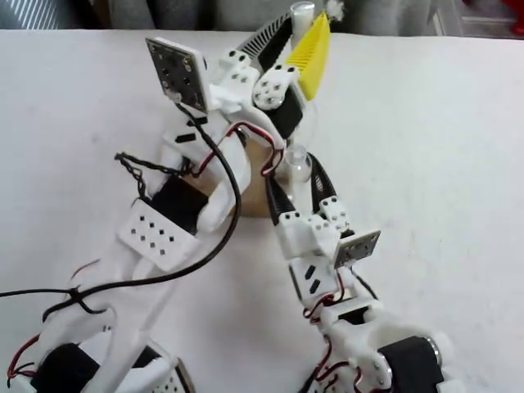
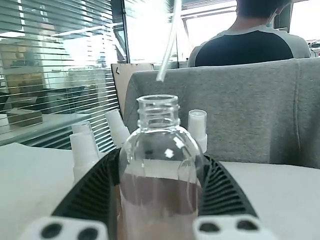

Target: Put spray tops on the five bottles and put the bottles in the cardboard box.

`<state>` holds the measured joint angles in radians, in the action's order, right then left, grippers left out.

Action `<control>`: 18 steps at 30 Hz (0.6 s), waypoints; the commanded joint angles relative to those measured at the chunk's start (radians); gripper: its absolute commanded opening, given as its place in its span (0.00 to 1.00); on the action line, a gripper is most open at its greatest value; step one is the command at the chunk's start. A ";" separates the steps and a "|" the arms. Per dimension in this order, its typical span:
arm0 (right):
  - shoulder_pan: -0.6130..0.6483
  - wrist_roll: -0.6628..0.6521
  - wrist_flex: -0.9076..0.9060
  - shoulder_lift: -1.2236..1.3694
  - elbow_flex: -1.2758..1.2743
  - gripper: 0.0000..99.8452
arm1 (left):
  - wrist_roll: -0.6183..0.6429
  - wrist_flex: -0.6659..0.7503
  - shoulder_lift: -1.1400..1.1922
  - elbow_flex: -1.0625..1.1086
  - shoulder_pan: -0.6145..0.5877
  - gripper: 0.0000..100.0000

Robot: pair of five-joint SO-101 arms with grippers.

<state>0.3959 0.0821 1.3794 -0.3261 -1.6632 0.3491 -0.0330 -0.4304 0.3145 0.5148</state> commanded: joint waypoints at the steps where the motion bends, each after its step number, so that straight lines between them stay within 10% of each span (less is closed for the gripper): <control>1: -0.002 0.005 -0.004 -0.027 -0.011 0.02 | 0.006 0.031 -0.042 -0.048 -0.013 0.02; 18: -0.004 0.005 -0.004 -0.027 -0.011 0.02 | 0.012 0.201 -0.050 0.216 -0.035 0.02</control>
<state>0.3943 0.0821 1.3794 -0.3261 -1.6632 0.3521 0.1097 -0.4319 0.4971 0.4780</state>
